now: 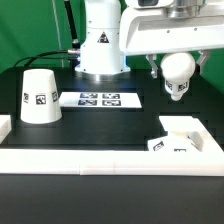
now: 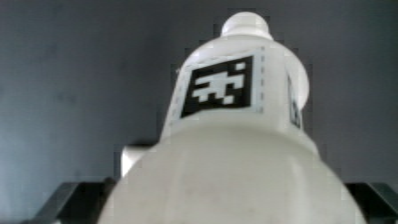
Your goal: Assemble lamp
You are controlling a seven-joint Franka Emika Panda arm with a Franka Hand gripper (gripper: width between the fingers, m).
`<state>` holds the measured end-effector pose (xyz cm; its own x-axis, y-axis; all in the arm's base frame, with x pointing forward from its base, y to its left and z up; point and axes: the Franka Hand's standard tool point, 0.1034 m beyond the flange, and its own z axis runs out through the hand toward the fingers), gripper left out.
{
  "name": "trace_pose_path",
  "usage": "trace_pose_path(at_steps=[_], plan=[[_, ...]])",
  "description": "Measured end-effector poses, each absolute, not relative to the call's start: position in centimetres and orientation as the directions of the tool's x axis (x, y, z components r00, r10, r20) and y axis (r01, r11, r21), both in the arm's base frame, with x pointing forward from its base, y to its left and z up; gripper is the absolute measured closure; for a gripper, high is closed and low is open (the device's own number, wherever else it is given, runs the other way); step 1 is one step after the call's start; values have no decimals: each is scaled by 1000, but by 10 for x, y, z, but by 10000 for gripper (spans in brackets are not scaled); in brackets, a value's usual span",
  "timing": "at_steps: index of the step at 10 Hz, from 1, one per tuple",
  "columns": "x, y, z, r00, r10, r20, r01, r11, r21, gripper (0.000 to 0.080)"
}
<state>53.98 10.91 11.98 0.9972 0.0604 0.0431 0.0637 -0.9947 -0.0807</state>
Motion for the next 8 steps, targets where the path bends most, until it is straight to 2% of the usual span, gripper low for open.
trace_pose_path(at_steps=[2,4,8], plan=[[550,105,121,978,86,189,101,-992,-71,223],[563,101,130,952,128,279,148,-988,-51,223],[565,101,131,950,147,277,166,-985,-46,223]])
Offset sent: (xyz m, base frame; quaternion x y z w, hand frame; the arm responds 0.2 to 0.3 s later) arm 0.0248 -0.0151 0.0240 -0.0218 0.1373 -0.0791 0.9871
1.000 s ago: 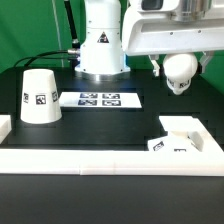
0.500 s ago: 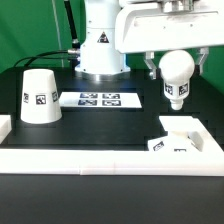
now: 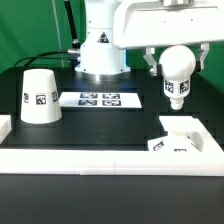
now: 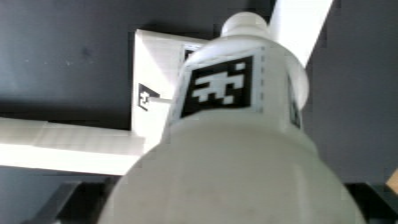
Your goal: Assemble lamp
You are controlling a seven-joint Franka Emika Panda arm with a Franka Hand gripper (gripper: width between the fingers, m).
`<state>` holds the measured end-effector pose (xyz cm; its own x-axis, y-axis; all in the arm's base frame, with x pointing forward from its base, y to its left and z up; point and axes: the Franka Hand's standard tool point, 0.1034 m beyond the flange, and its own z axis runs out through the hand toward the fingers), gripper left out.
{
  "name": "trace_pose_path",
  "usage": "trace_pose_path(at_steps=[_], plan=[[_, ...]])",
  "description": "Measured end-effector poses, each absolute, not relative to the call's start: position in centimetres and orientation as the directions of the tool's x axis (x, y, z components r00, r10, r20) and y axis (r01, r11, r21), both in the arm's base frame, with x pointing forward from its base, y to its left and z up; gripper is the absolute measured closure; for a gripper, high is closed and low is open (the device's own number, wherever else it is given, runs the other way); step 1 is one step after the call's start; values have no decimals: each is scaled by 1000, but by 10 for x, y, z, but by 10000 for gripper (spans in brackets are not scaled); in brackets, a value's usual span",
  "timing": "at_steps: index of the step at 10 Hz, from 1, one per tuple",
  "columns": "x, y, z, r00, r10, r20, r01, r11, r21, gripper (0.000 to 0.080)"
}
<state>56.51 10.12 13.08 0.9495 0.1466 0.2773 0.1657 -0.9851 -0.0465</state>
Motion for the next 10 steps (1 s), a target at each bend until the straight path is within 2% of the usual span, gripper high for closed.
trace_pose_path(at_steps=[2,4,7,10], plan=[[565,100,130,949,149,277,168,-985,-45,222],[572,89,133,923,252,290,265,-964,-6,222],[585,90,143,899,310,310,321,-947,15,222],[588,87,143,878,306,367,315,-948,37,222]])
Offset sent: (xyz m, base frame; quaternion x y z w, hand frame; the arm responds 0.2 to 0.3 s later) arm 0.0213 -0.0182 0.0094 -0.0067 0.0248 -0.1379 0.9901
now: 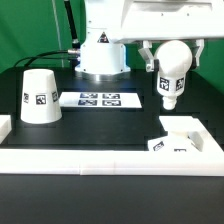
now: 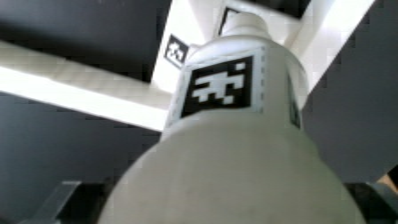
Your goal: Assemble lamp
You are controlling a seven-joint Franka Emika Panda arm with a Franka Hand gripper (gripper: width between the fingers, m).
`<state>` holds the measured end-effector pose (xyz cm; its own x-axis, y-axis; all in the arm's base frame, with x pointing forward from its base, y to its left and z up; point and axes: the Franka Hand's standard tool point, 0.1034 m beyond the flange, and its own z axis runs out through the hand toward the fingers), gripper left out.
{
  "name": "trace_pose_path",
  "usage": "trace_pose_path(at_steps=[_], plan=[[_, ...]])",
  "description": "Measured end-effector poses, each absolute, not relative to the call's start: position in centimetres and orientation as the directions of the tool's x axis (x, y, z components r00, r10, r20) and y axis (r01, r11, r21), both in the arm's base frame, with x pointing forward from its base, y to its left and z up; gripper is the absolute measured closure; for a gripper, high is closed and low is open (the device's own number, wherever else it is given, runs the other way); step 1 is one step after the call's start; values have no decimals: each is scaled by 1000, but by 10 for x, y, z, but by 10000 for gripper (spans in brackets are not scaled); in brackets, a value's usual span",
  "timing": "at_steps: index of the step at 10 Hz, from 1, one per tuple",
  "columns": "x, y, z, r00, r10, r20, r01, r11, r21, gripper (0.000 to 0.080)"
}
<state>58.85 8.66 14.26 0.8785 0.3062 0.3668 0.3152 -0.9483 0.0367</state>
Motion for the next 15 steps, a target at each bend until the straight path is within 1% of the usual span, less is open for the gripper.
trace_pose_path(at_steps=[1,2,3,4,5,7,10,12,15], plan=[[591,83,143,851,311,423,315,-947,63,222],[593,76,144,813,320,486,313,-945,98,222],[594,76,141,805,363,469,352,-929,116,222],[609,76,152,790,393,470,378,-917,131,222],[618,76,156,782,397,481,380,-915,138,222],[625,84,160,777,396,490,381,-915,135,222],[623,85,156,776,396,491,382,-914,135,222],[614,95,143,769,411,490,398,-907,137,222],[612,99,133,771,416,483,404,-905,135,222]])
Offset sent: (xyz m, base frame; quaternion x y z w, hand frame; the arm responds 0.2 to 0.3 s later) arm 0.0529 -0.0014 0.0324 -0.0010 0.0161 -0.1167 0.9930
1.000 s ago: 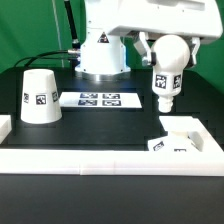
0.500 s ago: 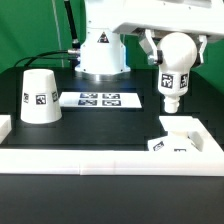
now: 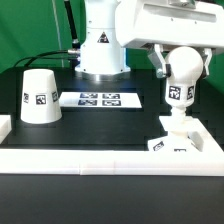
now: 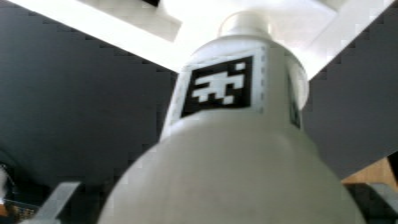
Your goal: Assemble lamp
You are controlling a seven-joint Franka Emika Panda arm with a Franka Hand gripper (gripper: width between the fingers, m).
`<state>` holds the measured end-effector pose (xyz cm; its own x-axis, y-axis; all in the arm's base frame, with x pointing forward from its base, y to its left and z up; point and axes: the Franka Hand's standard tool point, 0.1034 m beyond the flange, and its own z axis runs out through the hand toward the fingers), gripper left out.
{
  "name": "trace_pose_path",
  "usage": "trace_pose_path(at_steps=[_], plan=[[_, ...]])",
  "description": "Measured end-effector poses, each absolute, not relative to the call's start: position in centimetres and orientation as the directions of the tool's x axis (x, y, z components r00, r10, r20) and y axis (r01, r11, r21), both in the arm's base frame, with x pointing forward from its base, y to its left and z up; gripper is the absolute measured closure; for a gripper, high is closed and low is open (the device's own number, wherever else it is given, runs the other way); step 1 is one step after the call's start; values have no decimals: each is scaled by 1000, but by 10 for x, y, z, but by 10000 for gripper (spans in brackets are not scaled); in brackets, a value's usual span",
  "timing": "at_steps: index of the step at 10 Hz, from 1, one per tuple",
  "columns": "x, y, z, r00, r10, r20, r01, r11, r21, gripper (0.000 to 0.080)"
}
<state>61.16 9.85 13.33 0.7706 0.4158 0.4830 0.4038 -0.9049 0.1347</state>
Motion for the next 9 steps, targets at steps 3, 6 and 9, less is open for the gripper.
trace_pose_path(at_steps=[3,6,9], plan=[[609,98,122,778,418,469,407,-904,131,222],[606,99,113,782,419,462,409,-903,128,222],[611,100,113,754,418,507,401,-904,148,222]])
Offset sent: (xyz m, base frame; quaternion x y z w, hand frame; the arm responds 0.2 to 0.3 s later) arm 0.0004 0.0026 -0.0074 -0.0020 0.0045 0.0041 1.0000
